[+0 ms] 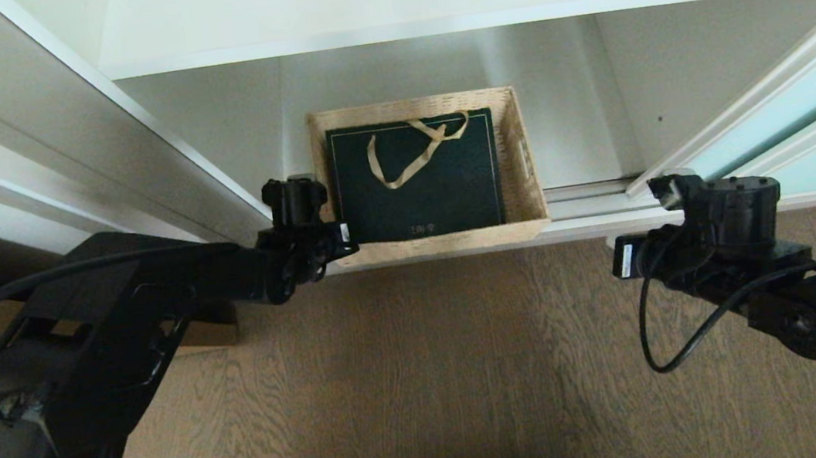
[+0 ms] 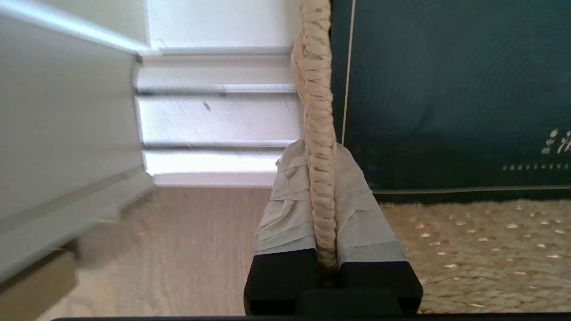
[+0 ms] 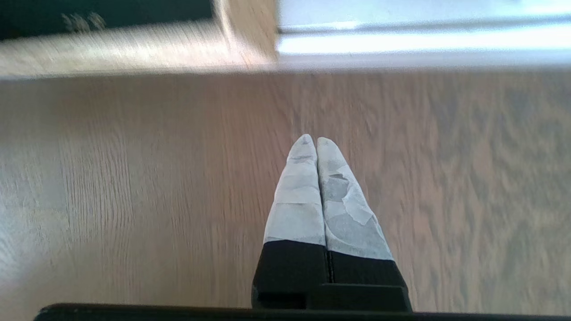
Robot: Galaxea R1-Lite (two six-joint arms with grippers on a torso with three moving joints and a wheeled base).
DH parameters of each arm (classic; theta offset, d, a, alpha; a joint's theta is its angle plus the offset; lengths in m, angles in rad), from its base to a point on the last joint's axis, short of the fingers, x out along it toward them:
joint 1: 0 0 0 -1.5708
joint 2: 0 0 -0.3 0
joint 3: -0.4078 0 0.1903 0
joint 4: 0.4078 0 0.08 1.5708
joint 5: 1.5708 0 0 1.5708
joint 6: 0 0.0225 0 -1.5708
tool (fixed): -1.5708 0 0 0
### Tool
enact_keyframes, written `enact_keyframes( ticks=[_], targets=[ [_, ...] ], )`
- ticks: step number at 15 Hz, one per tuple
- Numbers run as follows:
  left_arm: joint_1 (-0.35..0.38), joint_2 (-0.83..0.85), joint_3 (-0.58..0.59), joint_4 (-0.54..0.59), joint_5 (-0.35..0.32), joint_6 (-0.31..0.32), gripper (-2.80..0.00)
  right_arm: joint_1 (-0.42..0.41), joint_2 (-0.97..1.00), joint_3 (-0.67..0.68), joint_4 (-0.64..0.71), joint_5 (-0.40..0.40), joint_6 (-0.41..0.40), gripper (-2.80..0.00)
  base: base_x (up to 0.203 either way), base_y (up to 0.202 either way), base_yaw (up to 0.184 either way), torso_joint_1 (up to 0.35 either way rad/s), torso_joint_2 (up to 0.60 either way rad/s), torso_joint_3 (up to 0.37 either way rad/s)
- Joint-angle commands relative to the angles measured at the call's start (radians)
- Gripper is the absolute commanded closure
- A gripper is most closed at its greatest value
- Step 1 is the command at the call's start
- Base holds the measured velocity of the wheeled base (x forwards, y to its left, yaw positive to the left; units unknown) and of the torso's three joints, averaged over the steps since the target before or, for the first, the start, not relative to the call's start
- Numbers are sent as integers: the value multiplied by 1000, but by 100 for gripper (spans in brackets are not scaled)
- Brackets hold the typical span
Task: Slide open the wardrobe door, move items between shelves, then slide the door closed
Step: Place the basket on the higher shelf
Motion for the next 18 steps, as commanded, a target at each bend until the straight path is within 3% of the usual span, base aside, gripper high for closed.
enact_keyframes(
  ticks=[1,3,4,8,18],
  targets=[
    [1,33,50,-91,-5,3,0,11,61,-52,-5,-4,-5,0,0,0,0,0,0,0],
    [4,36,41,-98,-46,1,0,17,87,-61,-6,-10,-7,0,0,0,0,0,0,0],
    [7,36,42,-100,-60,1,0,17,99,-67,-5,-14,-14,-280,0,0,0,0,0,0],
    [5,44,44,-119,-70,3,0,50,104,-167,8,-56,-38,-280,0,0,0,0,0,0],
    [-25,34,82,-193,-89,46,0,56,132,-240,44,-45,-88,-280,0,0,0,0,0,0]
  ],
)
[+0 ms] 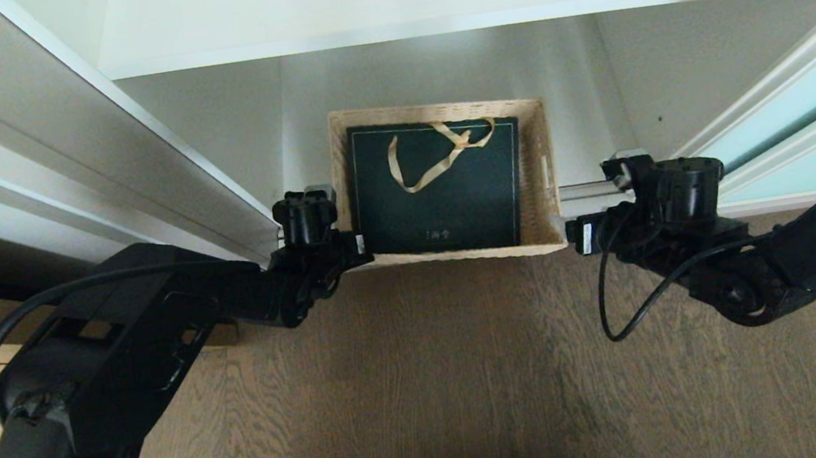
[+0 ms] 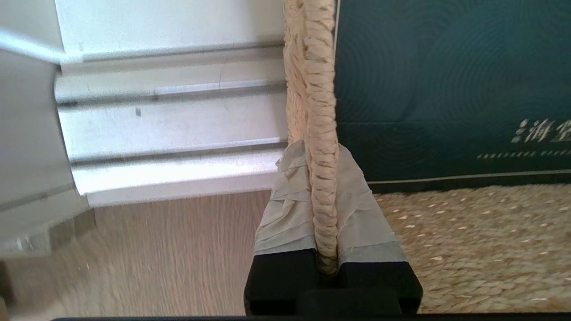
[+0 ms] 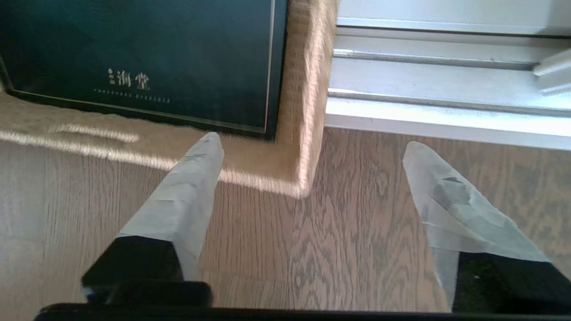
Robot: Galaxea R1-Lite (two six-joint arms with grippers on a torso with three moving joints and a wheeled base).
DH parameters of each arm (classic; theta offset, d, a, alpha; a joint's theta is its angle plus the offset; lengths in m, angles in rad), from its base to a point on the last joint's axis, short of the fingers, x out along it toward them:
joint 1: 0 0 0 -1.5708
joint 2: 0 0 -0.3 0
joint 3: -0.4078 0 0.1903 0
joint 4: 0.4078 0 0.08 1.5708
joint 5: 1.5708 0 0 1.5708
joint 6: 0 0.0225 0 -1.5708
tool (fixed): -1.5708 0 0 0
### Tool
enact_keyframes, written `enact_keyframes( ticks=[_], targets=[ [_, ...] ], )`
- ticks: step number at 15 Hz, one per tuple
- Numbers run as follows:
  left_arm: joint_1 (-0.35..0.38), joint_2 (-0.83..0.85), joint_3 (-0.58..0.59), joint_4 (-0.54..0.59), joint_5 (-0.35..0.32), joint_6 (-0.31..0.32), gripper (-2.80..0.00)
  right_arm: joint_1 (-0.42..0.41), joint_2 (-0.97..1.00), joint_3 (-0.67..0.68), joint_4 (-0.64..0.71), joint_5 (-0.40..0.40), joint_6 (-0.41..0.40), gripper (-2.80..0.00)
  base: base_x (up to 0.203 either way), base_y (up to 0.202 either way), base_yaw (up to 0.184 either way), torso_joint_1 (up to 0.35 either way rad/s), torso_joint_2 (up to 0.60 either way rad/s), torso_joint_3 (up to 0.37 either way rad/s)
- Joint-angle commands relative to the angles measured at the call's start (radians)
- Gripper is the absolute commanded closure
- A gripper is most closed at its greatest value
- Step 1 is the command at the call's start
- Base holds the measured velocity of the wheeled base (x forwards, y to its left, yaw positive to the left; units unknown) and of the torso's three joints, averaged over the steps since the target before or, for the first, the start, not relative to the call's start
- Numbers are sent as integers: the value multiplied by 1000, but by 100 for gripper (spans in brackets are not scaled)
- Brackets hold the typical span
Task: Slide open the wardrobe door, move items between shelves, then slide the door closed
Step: Place the basket on the higher shelf
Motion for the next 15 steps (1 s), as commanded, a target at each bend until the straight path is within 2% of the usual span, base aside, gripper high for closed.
enact_keyframes(
  ticks=[1,9,15],
  targets=[
    [-2,1,13,-12,2,6,0,-1,56,-32,-6,-1,0,-280,0,0,0,0,0,0],
    [-19,-21,64,-72,2,13,0,-9,181,-219,47,-11,4,-280,0,0,0,0,0,0],
    [-22,-67,115,-75,2,13,0,-48,248,-378,148,-11,3,-280,0,0,0,0,0,0]
  ],
)
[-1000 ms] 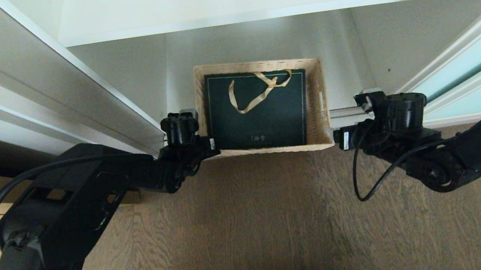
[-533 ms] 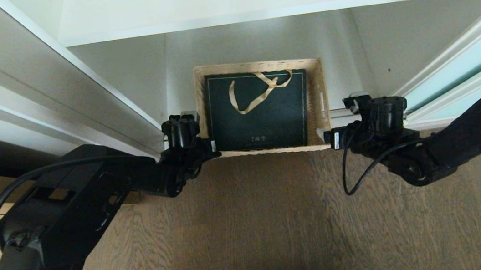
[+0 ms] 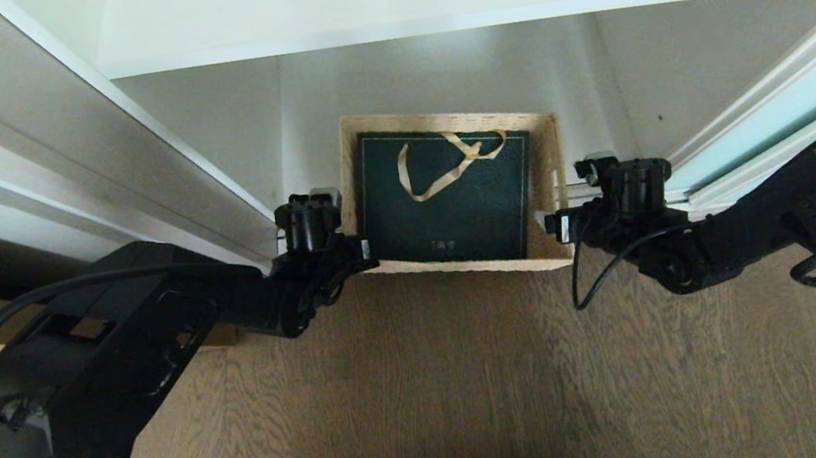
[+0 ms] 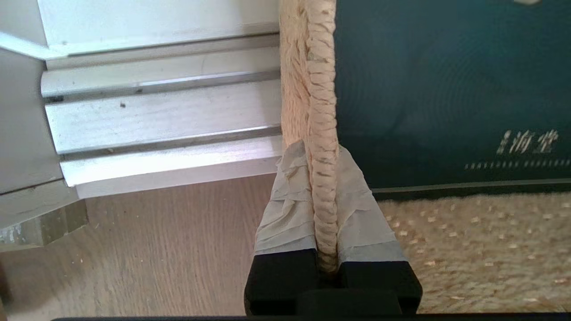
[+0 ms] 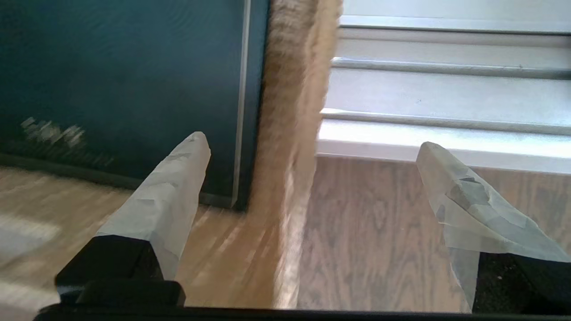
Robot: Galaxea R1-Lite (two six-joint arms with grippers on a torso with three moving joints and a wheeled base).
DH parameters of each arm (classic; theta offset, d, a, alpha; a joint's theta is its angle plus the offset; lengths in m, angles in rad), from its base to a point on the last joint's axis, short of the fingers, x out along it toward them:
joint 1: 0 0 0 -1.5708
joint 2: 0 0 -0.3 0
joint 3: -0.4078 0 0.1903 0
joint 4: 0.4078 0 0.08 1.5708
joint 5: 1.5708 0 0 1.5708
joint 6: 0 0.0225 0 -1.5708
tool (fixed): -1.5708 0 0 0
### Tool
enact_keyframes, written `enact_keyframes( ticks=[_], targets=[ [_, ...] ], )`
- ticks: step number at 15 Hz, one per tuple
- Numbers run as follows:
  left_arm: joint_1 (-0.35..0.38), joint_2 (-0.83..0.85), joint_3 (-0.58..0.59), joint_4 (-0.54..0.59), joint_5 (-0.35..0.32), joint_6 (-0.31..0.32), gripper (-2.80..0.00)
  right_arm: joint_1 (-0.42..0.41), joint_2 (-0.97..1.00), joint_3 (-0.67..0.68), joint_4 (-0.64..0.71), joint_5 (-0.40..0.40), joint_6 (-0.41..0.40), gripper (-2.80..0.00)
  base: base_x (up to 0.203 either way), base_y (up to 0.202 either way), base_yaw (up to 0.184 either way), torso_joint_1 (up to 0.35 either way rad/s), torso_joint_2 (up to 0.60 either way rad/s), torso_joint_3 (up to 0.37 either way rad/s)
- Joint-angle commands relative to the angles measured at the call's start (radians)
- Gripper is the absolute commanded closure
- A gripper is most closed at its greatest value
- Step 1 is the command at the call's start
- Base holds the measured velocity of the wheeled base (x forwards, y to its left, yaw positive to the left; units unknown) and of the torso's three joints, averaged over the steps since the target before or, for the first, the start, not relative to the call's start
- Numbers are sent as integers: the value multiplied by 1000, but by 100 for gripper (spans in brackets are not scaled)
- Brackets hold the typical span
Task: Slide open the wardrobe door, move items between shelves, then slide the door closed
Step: Place the basket on the higher shelf
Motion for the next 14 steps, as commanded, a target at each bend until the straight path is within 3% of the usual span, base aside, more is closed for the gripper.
enact_keyframes(
  ticks=[1,7,14],
  targets=[
    [1,-16,21,-12,3,0,0,-16,36,-51,15,0,0,-280,0,0,0,0,0,0],
    [1,-2,30,-44,3,-5,0,-40,42,-89,60,4,10,-280,0,0,0,0,0,0],
    [-2,-2,58,-68,3,-3,0,-40,101,-229,152,12,39,-280,0,0,0,0,0,0]
  ],
)
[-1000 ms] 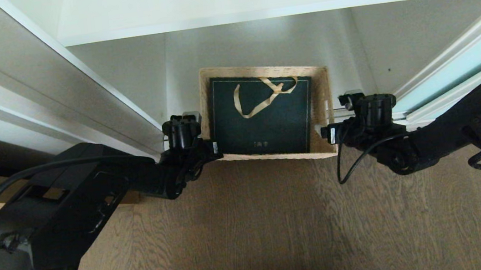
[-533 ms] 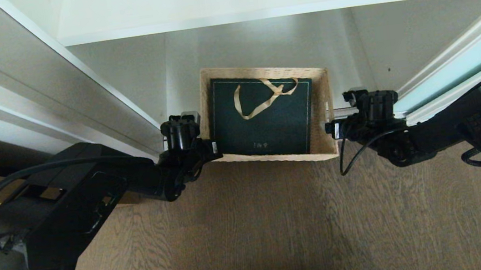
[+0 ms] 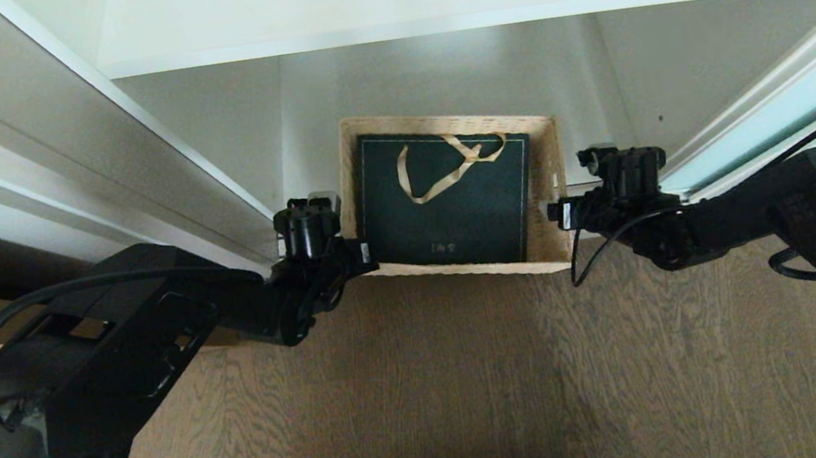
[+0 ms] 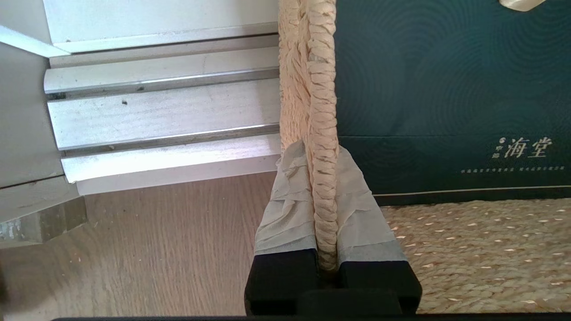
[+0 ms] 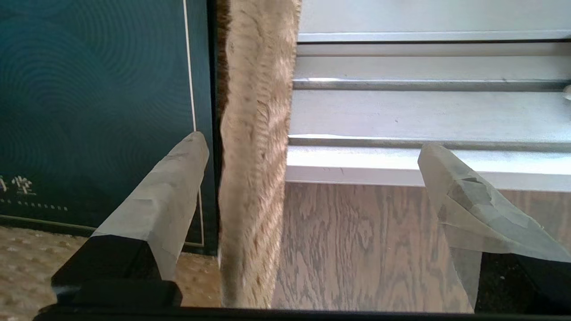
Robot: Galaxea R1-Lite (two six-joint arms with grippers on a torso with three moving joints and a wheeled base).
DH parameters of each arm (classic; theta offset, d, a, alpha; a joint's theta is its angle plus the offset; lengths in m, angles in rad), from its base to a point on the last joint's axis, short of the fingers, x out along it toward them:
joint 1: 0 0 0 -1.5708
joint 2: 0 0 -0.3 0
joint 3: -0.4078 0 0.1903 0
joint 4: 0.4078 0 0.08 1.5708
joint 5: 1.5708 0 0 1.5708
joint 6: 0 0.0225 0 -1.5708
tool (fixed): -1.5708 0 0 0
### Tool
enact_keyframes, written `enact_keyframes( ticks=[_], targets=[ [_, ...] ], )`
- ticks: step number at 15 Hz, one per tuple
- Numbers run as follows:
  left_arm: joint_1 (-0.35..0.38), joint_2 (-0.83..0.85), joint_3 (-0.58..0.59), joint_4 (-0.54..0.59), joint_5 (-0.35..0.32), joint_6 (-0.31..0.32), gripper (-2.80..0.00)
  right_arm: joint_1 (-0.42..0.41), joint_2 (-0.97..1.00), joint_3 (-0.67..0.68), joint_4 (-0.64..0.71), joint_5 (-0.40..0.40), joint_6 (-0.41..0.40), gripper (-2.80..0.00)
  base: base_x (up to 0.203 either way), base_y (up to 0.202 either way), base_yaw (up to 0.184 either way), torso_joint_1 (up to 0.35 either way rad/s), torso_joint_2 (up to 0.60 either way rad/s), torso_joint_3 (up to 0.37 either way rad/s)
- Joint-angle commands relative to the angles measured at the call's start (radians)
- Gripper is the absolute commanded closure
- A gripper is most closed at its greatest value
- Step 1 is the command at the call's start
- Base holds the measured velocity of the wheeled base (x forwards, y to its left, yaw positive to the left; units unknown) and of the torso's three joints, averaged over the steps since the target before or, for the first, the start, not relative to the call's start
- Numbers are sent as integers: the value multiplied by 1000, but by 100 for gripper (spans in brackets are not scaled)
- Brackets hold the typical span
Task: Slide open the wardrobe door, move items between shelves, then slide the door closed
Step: Place the basket on the higher shelf
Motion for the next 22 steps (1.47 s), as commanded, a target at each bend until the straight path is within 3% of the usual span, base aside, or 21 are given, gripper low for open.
enact_keyframes(
  ticks=[1,14,15,16,22],
  targets=[
    [1,0,7,-6,2,-1,0,0,31,-34,1,-2,1,-280,0,0,0,0,0,0],
    [1,-8,18,-10,2,-4,0,-26,66,-160,135,9,29,-280,0,0,0,0,0,0],
    [1,-8,18,-10,2,-4,0,-25,66,-161,136,9,29,-252,0,0,0,0,0,0],
    [1,-8,18,-9,2,-4,0,-24,67,-161,136,11,28,0,0,0,0,0,0,0],
    [-1,-11,19,-10,3,-8,0,-23,45,-149,133,9,29,0,0,0,0,0,0,0]
  ],
)
